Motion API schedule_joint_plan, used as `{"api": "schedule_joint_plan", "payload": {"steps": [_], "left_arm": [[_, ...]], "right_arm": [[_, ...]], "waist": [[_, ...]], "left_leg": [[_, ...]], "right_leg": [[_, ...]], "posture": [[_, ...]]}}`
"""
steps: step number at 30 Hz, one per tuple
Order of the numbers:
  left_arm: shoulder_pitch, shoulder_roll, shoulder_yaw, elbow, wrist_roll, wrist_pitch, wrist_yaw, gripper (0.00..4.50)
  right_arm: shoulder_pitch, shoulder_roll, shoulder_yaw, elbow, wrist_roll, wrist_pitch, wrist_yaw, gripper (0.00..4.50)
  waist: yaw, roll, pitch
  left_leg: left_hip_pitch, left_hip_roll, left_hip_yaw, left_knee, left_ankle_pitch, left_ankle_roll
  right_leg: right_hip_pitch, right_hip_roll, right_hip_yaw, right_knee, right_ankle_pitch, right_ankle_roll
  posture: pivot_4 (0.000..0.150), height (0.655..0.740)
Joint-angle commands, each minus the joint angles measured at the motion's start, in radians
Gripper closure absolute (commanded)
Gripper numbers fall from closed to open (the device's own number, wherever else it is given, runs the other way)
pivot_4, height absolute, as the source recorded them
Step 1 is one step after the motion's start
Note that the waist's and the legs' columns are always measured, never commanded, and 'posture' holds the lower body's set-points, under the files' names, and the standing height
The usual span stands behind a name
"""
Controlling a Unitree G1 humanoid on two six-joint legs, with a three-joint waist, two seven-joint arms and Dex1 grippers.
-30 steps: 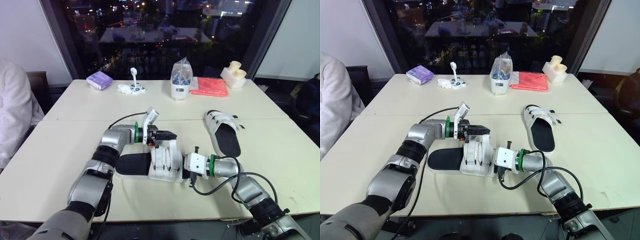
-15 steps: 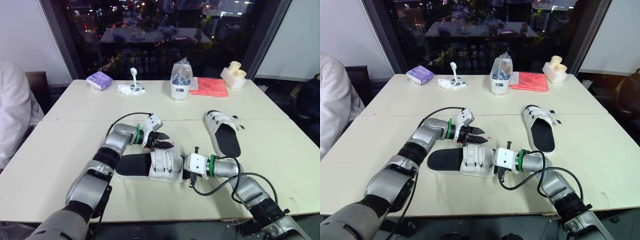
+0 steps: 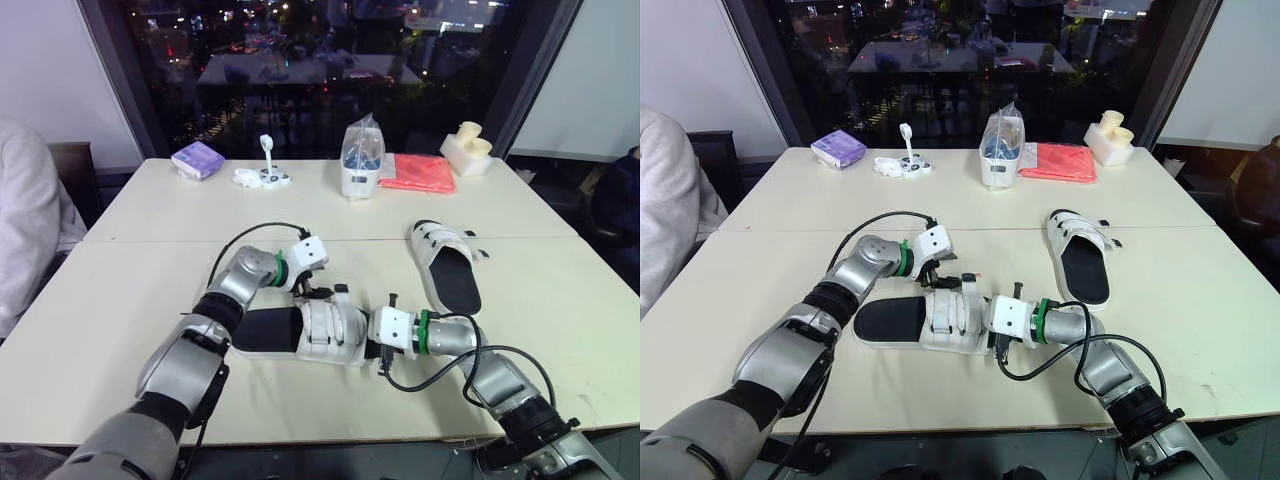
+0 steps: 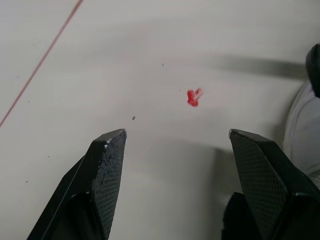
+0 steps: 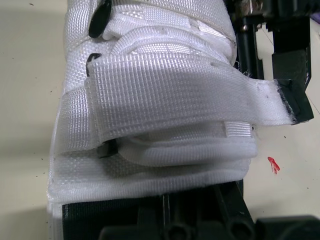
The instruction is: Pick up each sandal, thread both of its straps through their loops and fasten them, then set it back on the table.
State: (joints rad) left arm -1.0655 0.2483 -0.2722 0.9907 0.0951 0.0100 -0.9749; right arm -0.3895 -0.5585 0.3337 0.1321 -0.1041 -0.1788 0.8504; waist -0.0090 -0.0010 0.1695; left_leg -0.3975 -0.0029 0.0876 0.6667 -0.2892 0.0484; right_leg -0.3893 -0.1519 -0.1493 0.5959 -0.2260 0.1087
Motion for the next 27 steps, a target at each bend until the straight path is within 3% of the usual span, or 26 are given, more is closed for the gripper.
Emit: {"api": "schedule_joint_plan", "payload": {"steps": [1,8,16,27], "left_arm": [[-0.022,0.014,0.091,-0.063,-0.083,-0.022,-0.032,1.09],[0.048,0.108,0.197,-0.216,-0.168,-0.123,-0.061,1.09],[0.189,0.221,0.184,-0.362,-0.220,-0.400,-0.274,1.09],[0.191,0.208,0.096,-0.189,-0.197,-0.944,-0.425,1.09]], "right_arm": [[0.064,-0.007,0.036,0.061,-0.051,0.079,0.006,4.50],[0.128,-0.030,-0.041,-0.139,0.006,0.207,-0.009,4.50],[0.237,-0.111,-0.189,-0.411,0.166,0.382,0.042,4.50],[0.351,-0.278,-0.432,-0.616,0.405,0.599,0.133,4.50]], "waist": [[0.000,0.000,0.000],[0.005,0.000,0.001],[0.028,0.001,0.004],[0.023,0.001,0.011]], "left_leg": [[0.000,0.000,0.000,0.000,0.000,0.000],[-0.010,0.000,0.000,0.000,0.005,-0.006],[-0.015,-0.004,0.000,0.001,0.004,-0.004],[-0.016,-0.004,0.001,0.002,0.003,-0.002]], "right_leg": [[0.000,0.000,0.000,0.000,0.000,0.000],[-0.005,0.000,0.000,0.000,0.000,0.000],[-0.006,0.002,-0.002,-0.002,0.000,0.001],[-0.009,0.001,-0.002,-0.001,0.000,0.001]], "posture": [[0.150,0.7400],[0.150,0.7400],[0.150,0.7400],[0.150,0.7400]]}}
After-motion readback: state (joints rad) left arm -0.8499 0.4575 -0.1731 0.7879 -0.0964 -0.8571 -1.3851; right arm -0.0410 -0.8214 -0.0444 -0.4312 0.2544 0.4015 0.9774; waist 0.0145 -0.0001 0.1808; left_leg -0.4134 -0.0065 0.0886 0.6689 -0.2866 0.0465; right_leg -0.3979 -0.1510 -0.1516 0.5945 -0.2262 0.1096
